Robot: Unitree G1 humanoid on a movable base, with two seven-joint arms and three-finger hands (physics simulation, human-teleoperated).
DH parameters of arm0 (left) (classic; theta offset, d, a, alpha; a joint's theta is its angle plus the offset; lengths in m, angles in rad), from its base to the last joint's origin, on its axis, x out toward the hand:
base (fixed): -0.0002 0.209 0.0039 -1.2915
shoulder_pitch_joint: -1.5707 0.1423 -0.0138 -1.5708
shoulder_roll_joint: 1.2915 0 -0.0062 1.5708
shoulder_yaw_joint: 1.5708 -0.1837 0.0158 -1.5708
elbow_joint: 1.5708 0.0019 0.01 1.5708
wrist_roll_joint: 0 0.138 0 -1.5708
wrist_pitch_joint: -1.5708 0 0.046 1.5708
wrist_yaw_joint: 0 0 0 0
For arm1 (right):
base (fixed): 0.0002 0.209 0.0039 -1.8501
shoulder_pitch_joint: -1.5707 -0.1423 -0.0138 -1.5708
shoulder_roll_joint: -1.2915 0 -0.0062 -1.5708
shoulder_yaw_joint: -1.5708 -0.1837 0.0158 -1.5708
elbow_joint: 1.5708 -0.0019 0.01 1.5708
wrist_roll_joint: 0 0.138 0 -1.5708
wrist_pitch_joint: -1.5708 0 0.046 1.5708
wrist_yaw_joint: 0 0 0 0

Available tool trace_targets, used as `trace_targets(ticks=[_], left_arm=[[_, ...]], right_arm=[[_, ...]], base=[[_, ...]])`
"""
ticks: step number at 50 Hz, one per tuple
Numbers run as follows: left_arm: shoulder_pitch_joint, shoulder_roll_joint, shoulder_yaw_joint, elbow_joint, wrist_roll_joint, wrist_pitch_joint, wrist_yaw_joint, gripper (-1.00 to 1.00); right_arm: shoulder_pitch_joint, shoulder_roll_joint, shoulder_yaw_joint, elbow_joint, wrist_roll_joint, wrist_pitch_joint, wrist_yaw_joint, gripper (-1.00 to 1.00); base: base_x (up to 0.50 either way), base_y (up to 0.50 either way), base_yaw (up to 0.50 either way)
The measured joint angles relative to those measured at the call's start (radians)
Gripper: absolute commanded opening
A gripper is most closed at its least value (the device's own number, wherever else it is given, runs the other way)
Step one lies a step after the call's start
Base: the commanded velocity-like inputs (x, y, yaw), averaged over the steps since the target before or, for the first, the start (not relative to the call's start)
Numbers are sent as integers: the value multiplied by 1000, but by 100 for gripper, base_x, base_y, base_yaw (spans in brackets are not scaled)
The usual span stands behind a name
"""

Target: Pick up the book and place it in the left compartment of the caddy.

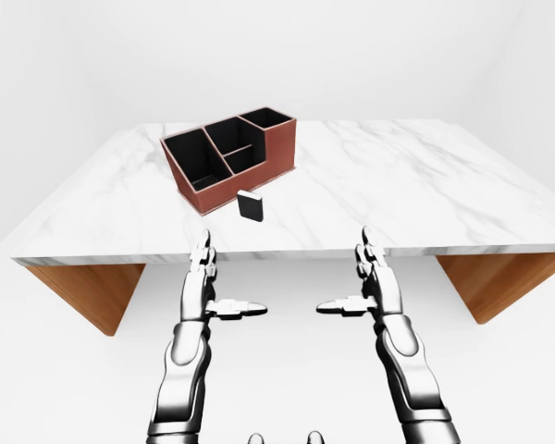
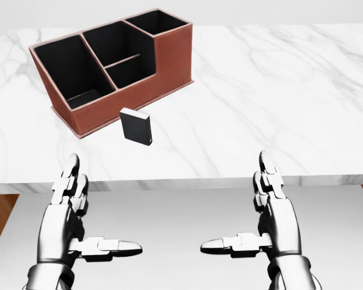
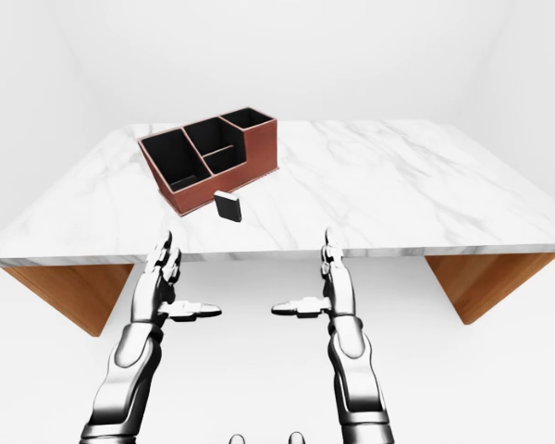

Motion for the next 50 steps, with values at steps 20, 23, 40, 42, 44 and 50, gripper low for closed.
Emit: trace_targets(ticks=[20, 23, 40, 42, 44, 50], left_arm=[[39, 19, 81, -179, -73, 77, -35, 100], [44, 23, 103, -217, -92, 83, -35, 100], [45, 45, 216, -353, -172, 83, -26, 100], [45, 47, 225, -363, -180, 83, -25, 100], [45, 48, 233, -373, -186, 83, -24, 100], [53, 50, 257, -416, -206, 83, -24, 100]], right_arm=[[41, -10, -16, -86, -23, 28, 28, 100], [46, -10, -15, -96, -28, 32, 28, 100], [81, -6, -4, -181, -55, 66, 31, 100], [91, -5, 1, -203, -60, 75, 31, 100], [100, -4, 7, -224, -65, 84, 31, 100], [141, -1, 40, -315, -88, 88, 30, 100]], base=[[0, 0, 0], [0, 0, 0], [0, 0, 0], [0, 0, 0], [0, 0, 0], [0, 0, 0]])
